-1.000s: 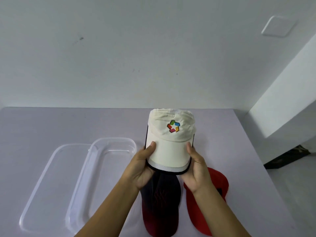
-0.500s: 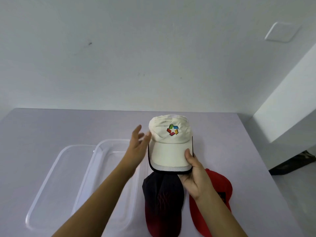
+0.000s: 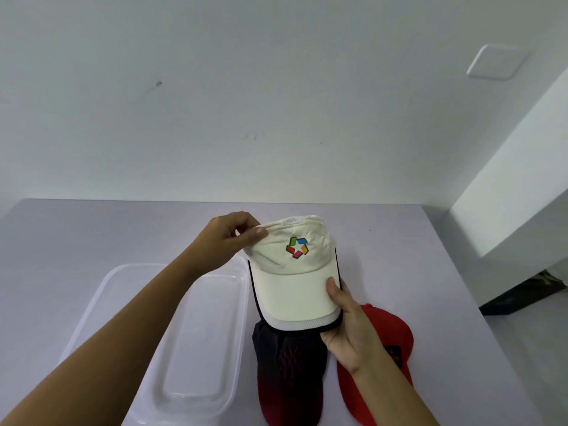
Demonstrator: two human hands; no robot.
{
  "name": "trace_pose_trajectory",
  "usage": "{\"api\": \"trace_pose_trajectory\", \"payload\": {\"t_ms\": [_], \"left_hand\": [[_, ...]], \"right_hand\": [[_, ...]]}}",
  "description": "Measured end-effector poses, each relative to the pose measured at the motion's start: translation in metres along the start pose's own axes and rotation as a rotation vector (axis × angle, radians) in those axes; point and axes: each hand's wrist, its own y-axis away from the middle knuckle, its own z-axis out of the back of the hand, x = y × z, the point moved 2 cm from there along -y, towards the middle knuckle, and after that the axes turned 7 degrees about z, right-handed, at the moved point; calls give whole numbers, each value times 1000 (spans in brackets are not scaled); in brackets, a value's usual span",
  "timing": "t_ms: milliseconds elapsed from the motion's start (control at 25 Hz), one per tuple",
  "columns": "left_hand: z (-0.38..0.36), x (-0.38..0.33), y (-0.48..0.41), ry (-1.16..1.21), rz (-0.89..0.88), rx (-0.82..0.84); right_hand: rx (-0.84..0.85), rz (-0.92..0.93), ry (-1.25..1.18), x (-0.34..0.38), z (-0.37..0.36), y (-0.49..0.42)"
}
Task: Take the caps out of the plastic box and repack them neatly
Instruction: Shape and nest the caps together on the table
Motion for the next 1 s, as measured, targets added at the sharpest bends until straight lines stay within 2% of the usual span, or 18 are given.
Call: {"api": "trace_pose_trajectory", "payload": {"t_ms": [120, 240, 400, 600, 840, 1000], "left_hand": [[1, -6, -2, 15, -8, -28], [0, -19, -1, -112, -71, -39], [5, -35, -2, -149, -52, -206], [-3, -50, -2, -356, -40, 10], [-4, -58, -6, -499, 65, 80], [-5, -65, -3, -427, 36, 87]], "right_hand": [[5, 23, 23, 0, -5, 1], [6, 39, 25, 2, -6, 1], [29, 38, 64, -1, -10, 3], [28, 70, 150, -1, -16, 1], [48, 82, 195, -6, -22, 7], [34, 119, 227, -2, -21, 8]]}}
